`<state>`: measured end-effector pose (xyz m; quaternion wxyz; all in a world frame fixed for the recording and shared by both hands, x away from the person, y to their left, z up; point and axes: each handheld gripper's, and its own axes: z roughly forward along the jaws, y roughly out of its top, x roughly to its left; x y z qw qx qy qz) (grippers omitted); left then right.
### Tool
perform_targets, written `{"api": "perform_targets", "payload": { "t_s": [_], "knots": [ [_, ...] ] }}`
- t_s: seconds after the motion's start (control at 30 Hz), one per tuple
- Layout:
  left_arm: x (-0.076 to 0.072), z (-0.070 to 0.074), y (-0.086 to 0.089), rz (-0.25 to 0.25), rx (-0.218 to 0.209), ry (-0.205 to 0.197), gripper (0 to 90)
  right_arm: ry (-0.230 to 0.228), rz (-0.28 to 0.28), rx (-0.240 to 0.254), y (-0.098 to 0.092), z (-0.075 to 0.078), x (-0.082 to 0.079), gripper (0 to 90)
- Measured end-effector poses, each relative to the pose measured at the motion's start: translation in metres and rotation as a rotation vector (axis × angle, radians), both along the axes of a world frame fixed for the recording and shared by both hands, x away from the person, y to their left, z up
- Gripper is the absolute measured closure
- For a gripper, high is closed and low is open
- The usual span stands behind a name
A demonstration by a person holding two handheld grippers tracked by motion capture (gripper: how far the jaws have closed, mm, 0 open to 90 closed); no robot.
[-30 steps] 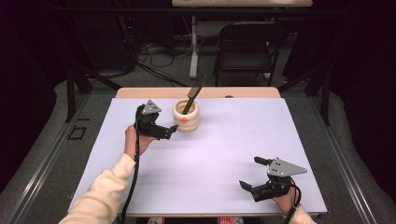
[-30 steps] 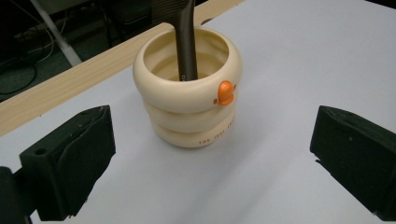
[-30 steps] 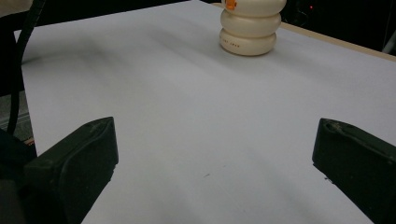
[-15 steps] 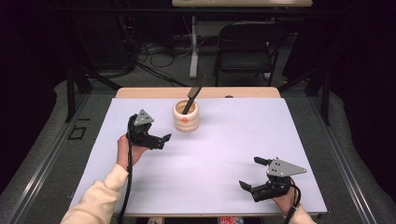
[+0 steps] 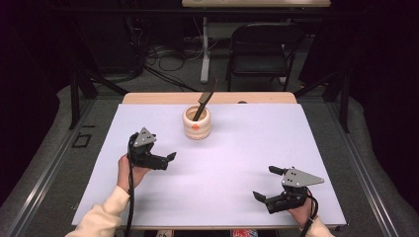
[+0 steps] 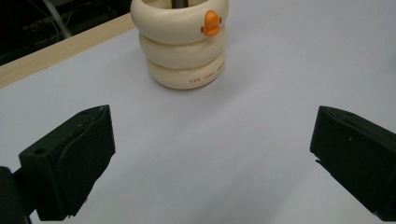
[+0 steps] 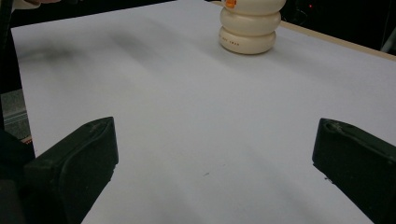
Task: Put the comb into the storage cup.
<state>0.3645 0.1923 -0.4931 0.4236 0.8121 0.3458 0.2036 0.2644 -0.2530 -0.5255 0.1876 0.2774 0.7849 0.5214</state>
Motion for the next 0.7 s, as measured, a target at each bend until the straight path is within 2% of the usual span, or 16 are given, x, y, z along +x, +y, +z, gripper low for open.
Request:
{"api": "perform_targets", "payload": {
  "t_s": [0.2, 0.7],
  "knots": [
    [-0.01, -0.007, 0.007, 0.008, -0.012, 0.003, 0.0, -0.002, -0.002, -0.001, 0.0, 0.0, 0.0, 0.0],
    [-0.039, -0.014, 0.016, 0.022, -0.038, -0.04, 0.0, -0.004, -0.005, 0.0, 0.0, 0.0, 0.0, 0.0]
  ]
}}
